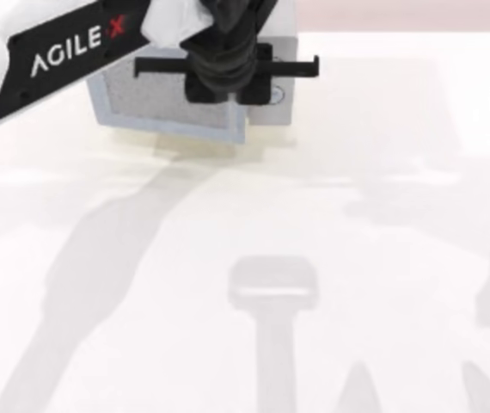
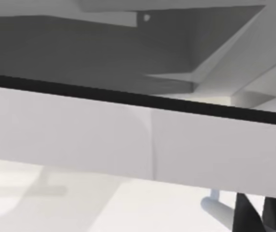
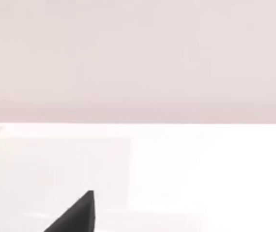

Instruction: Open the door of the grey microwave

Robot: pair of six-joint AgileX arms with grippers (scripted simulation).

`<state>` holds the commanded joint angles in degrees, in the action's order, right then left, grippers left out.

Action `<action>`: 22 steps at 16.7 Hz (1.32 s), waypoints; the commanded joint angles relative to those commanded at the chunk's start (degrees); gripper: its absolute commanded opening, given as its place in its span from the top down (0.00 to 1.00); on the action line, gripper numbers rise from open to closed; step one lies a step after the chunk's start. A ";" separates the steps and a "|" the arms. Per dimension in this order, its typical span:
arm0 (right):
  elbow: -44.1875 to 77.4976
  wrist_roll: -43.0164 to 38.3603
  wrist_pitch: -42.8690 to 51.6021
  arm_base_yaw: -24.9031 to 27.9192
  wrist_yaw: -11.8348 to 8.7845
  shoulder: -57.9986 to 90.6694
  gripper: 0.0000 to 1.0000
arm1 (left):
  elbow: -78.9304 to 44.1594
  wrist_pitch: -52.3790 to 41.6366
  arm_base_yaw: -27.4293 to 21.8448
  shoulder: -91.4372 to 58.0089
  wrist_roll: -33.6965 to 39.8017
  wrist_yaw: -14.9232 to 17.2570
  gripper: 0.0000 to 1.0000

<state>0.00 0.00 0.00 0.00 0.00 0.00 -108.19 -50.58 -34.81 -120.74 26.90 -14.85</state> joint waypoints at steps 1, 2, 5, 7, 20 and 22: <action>0.00 0.00 0.00 0.00 0.00 0.00 0.00 | 0.00 0.00 0.00 0.00 0.00 0.00 1.00; 0.00 0.00 0.00 0.00 0.00 0.00 0.00 | 0.00 0.00 0.00 0.00 0.00 0.00 1.00; 0.00 0.00 0.00 0.00 0.00 0.00 0.00 | 0.00 0.00 0.00 0.00 0.00 0.00 1.00; 0.00 0.00 0.00 0.00 0.00 0.00 0.00 | 0.00 0.00 0.00 0.00 0.00 0.00 1.00; 0.00 0.00 0.00 0.00 0.00 0.00 0.00 | 8.36 4.16 0.65 5.45 -5.83 2.91 1.00; 0.00 0.00 0.00 0.00 0.00 0.00 0.00 | 8.49 4.28 0.67 5.59 -5.94 2.96 1.00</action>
<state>0.00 0.00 0.00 0.00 0.00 0.00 -99.69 -46.31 -34.15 -115.15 20.96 -11.89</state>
